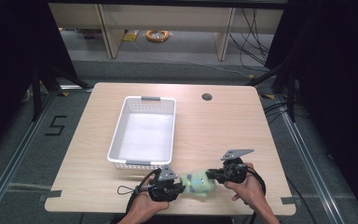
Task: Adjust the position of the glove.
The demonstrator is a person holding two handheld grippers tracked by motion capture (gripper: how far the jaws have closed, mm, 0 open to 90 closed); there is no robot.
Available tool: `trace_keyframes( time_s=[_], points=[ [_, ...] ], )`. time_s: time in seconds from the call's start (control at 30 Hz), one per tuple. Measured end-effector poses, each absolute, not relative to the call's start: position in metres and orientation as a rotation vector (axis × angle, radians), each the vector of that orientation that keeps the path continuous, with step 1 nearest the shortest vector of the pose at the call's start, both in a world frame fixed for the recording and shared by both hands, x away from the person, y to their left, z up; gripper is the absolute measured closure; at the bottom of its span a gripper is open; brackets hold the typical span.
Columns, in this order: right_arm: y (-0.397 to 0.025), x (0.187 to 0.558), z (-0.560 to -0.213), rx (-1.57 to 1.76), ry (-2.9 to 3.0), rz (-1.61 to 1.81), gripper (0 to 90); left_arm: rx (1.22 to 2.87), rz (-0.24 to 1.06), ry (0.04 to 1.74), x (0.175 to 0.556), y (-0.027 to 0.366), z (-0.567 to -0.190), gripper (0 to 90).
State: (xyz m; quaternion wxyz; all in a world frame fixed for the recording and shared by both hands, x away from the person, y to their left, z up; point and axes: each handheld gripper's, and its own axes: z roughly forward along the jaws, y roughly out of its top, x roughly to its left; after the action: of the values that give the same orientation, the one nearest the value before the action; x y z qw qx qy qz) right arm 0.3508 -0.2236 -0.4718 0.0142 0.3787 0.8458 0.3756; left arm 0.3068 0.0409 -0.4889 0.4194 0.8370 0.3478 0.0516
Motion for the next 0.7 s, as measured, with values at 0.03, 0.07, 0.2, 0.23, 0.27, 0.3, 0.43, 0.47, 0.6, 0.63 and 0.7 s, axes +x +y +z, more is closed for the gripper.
trace_keyframes(
  time_s=[0.03,0.07,0.2,0.23,0.27,0.3,0.43,0.47,0.6,0.63,0.7],
  points=[
    [-0.225,0.349,-0.468,1.176,2.619,1.186,83.3,2.082,0.120,0.864,0.307,0.041,-0.487,84.9],
    [-0.226,0.348,-0.466,1.173,2.612,1.194,83.3,2.067,0.109,0.871,0.308,0.042,-0.484,85.0],
    [-0.232,0.345,-0.462,1.176,2.619,1.240,83.3,2.035,0.072,0.885,0.312,0.042,-0.481,84.8],
    [-0.233,0.344,-0.462,1.193,2.614,1.216,83.3,2.045,0.069,0.889,0.314,0.041,-0.484,84.7],
    [-0.234,0.343,-0.463,1.192,2.605,1.211,83.3,2.043,0.057,0.897,0.315,0.040,-0.486,84.5],
    [-0.235,0.343,-0.465,1.185,2.605,1.211,83.2,2.045,0.035,0.911,0.315,0.039,-0.490,84.4],
    [-0.237,0.348,-0.475,1.212,2.634,1.184,82.6,2.063,-0.005,0.931,0.316,0.037,-0.500,83.8],
    [-0.237,0.348,-0.476,1.219,2.631,1.180,81.8,2.052,-0.008,0.943,0.316,0.037,-0.500,83.5],
    [-0.237,0.350,-0.480,1.245,2.621,1.166,72.0,2.043,-0.040,0.953,0.317,0.040,-0.498,76.4],
    [-0.237,0.350,-0.480,1.247,2.612,1.159,66.9,2.039,-0.038,0.953,0.317,0.041,-0.497,73.9],
    [-0.238,0.349,-0.478,1.307,2.574,1.152,59.6,2.026,-0.036,0.970,0.316,0.043,-0.495,65.2]
  ],
)
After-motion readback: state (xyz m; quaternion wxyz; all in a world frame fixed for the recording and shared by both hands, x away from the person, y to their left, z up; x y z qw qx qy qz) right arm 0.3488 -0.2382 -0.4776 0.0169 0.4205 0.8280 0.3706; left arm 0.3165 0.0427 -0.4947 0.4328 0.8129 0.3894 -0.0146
